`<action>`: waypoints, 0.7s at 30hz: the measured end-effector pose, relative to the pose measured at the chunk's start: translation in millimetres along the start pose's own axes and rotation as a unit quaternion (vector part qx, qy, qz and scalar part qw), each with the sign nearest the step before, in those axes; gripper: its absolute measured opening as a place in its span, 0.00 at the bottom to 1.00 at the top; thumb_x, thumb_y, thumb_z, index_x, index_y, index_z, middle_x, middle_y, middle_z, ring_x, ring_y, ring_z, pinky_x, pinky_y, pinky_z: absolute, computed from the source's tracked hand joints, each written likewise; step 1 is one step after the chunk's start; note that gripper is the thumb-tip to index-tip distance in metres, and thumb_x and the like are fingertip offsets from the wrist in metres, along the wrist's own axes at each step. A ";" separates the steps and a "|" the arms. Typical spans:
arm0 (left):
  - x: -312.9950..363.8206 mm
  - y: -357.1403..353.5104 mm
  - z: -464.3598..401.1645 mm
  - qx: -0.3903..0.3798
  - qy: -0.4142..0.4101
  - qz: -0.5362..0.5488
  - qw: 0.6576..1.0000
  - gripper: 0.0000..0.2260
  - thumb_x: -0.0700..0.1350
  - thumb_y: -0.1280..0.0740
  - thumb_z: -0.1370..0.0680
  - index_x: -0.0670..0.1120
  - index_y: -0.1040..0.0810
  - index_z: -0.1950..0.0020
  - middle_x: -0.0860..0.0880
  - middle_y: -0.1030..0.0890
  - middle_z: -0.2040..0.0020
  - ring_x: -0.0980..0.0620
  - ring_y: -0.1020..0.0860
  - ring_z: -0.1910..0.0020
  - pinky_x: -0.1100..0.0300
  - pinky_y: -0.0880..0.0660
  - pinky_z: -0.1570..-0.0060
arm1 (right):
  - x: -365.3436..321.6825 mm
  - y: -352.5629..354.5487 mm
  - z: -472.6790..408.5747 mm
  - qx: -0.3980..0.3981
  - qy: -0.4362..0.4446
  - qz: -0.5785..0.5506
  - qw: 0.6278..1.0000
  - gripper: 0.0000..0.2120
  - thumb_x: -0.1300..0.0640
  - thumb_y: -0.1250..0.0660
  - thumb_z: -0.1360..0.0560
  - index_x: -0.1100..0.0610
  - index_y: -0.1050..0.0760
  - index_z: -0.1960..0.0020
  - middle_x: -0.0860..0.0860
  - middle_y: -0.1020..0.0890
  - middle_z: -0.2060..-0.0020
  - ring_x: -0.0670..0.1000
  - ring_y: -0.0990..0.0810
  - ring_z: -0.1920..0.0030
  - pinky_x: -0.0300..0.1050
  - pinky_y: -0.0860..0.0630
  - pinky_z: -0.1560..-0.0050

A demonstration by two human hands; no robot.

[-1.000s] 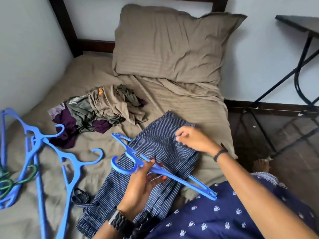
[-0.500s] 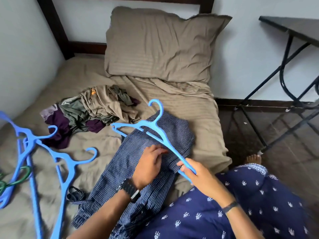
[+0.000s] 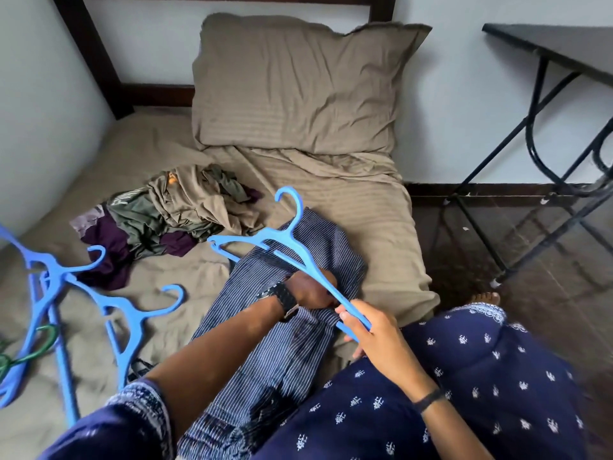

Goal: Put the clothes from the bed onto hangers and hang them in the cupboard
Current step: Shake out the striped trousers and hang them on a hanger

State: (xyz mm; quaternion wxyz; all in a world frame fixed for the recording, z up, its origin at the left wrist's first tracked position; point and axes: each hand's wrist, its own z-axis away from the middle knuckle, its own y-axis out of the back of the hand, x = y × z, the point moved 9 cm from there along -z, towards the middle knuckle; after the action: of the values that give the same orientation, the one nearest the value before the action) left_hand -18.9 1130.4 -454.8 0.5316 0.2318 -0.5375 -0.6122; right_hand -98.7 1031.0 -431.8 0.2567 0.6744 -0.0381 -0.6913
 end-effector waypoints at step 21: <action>4.9 46.6 3.0 0.293 0.006 0.214 0.932 0.08 0.42 0.31 0.27 0.40 0.26 0.60 0.46 0.24 0.63 0.48 0.28 0.63 0.58 0.34 0.62 | -4.3 17.8 0.8 0.009 -0.007 -0.037 0.999 0.05 0.57 0.34 0.23 0.49 0.21 0.54 0.54 0.18 0.61 0.50 0.16 0.61 0.43 0.22 0.74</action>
State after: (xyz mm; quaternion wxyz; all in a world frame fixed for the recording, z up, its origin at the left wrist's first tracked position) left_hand -4.3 1133.9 -410.3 0.5619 0.2603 -0.7267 -0.2973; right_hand -94.2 1017.1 -420.6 0.2245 0.6727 -0.0208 -0.7048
